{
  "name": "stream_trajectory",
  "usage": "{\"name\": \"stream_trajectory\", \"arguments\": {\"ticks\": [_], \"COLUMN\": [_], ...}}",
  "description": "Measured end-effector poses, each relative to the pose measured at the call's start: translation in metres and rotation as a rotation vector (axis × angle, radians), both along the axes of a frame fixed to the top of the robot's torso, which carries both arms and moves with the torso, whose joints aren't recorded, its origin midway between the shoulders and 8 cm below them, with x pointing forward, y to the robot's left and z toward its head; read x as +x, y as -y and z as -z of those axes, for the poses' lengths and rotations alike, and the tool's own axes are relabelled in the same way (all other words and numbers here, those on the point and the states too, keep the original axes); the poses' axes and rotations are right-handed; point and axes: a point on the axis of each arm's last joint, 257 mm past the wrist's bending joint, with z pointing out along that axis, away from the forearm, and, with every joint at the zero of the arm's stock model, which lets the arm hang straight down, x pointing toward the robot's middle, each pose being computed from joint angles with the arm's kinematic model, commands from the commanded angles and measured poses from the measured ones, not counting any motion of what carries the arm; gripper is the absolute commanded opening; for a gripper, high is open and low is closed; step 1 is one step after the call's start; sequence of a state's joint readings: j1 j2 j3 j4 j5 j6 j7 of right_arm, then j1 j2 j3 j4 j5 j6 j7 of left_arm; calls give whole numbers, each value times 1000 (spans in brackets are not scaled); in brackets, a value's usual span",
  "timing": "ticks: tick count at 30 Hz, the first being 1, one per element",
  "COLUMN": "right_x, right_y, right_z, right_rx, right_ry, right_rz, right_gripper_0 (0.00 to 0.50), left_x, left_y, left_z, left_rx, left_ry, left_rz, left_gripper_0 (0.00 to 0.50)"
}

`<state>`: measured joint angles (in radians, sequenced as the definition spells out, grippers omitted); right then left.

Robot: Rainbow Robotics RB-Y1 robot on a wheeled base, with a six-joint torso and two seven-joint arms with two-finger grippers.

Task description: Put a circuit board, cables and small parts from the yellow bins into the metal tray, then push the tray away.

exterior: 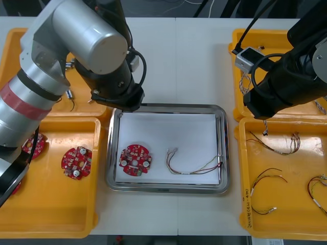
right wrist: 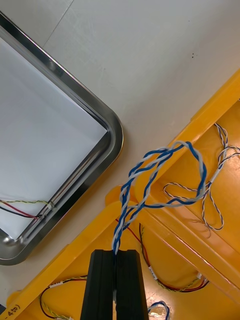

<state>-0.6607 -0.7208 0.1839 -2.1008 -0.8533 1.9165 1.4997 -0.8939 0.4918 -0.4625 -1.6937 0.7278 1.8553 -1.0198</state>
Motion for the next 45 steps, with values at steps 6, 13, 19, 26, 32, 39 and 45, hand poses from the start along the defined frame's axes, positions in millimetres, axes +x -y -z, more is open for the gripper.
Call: {"name": "stream_trajectory", "arguments": {"ticks": [6,13,19,26,32,39,45], "right_x": [0,0,0,0,0,-1,-1], "right_y": [0,0,0,0,0,1,1], "right_z": [0,0,0,0,1,2,2], "right_rx": [0,0,-1,-1,-1,-1,-2], "right_ry": [0,0,0,-1,-2,-4,-3], "right_rz": [0,0,0,1,1,2,4], "right_gripper_0": [0,0,0,0,0,0,0], "left_x": [-2,-4,-1,7,9,9,9], "left_y": [13,15,15,9,4,3,2], "left_z": [20,35,51,71,77,80,82], "left_rx": [7,20,4,22,37,54,63], "left_ry": [12,20,31,33,28,39,41], "left_rz": [-14,-68,-76,-92,-102,-95,-91], "left_gripper_0": [0,0,0,0,44,471,500]}}
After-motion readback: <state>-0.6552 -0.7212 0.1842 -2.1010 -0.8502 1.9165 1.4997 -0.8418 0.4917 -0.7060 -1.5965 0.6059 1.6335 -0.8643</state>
